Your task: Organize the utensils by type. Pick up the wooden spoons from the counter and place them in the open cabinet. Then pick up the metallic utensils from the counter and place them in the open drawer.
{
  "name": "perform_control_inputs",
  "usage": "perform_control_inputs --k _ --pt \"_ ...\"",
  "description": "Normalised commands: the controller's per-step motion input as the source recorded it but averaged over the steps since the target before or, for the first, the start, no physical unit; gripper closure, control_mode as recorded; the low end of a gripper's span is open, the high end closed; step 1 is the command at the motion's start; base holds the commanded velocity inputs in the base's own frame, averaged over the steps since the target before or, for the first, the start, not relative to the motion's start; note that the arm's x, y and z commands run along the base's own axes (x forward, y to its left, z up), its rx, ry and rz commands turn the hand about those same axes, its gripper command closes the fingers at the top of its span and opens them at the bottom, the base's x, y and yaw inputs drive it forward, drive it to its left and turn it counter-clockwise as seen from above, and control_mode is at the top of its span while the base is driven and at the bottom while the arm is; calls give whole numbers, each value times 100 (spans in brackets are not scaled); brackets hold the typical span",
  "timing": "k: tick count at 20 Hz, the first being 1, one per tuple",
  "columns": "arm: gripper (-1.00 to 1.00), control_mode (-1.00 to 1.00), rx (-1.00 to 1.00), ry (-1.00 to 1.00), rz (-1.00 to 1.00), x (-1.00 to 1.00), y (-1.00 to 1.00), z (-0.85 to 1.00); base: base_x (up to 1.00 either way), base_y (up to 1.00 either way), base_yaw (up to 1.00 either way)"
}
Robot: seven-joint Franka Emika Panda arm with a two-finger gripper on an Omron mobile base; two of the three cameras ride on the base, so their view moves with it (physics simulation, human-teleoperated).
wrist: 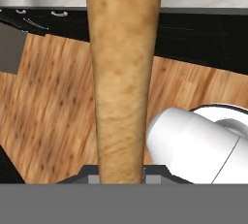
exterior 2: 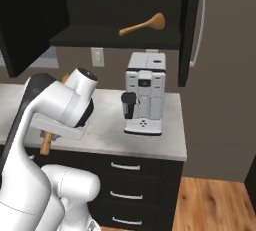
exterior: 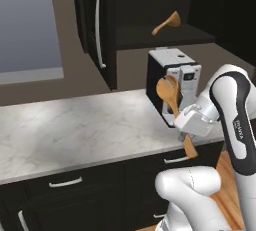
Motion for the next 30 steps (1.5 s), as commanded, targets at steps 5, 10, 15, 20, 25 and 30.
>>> perform_control_inputs --k 5,10,15,20,25,30 --pt "100 100 0 0 0 0 0 0 39 -23 8" --pt "100 100 0 0 0 0 0 0 40 -15 11" --pt "100 100 0 0 0 0 0 0 42 -14 12" --pt "100 100 0 0 0 0 0 0 35 -18 14" --pt "100 100 0 0 0 0 0 0 28 -15 14" --pt "100 -100 6 -15 11 10 -30 4 0 0 0"
